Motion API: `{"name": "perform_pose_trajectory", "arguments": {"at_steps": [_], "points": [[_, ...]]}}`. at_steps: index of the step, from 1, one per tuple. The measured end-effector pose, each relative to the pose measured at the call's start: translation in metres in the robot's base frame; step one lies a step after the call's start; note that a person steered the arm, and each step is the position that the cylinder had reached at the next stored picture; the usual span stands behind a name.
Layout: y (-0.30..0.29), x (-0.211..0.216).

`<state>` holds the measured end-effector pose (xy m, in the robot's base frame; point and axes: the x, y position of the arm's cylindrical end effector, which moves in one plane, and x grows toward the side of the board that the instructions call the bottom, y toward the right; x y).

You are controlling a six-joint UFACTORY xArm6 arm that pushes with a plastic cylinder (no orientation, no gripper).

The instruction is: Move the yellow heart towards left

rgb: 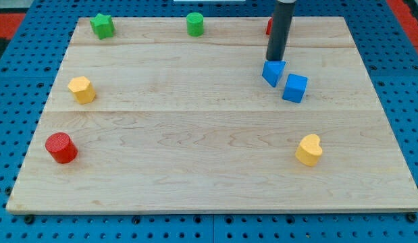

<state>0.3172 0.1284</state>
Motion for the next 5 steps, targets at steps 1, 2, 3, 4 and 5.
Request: {"name": "perform_pose_trajectory", "arguments": {"at_steps": [1, 2, 3, 4, 5], "points": [[-0.048, 0.02], [-0.075, 0.06], [-0.112, 0.088], [-0.072, 0.122], [-0.016, 0.136]]}}
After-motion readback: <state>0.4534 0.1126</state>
